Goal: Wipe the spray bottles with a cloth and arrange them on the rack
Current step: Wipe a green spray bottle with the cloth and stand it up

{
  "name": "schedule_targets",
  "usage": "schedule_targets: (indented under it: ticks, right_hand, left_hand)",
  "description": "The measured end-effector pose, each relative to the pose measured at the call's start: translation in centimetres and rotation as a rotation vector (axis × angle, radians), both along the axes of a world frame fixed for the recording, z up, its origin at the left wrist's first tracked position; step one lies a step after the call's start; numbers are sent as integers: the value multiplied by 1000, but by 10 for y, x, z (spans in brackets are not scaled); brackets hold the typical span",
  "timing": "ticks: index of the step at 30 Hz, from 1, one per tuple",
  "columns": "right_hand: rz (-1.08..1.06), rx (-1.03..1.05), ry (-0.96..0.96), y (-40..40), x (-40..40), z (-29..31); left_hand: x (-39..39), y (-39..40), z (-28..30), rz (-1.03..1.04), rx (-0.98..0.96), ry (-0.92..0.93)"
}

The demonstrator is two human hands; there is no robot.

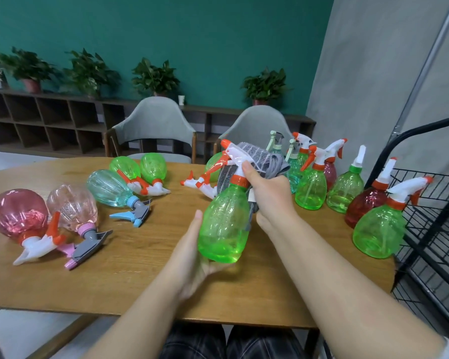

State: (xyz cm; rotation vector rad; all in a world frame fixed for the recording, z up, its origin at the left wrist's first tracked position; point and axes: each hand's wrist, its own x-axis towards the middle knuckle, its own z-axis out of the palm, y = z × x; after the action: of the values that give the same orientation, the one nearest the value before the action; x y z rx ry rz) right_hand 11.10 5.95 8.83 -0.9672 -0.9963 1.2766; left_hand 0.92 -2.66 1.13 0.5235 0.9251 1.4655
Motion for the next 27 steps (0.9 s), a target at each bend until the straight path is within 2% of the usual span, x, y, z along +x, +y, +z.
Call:
schedule_targets:
  ticks: [2,5,8,10,12,16,19,21,27]
  right_hand:
    - [1,-102,131,-5,4,-3]
    - [32,-232,326,-9,13,-15]
    - [-62,-259,364,-16,22,-26]
    - [-179,-200,227,-22,26,-34]
    - [-247,-26,-22,-27,25,-38]
    - [-42,500,-509,-27,12,-50]
    - [134,724,-974,-30,11,-60]
    - [210,786,-1066,-33,14,-66]
    - [261,889,-1022,-38,18,-75]
  left_hand:
    - [6,-2,-10,-71,54,-16]
    - [12,-5,-22,-57,69,-43]
    - [16,-5,-25,-29,72,-119]
    - [15,-4,-30,-12,56,-130]
    - [12,-3,-31,-11,49,-129]
    - [13,0,-37,-46,54,-78]
    - [12,0,-38,-48,101,-98]
    - [10,-1,-40,-47,140,-107]
    - [12,2,-45,-22,178,-67]
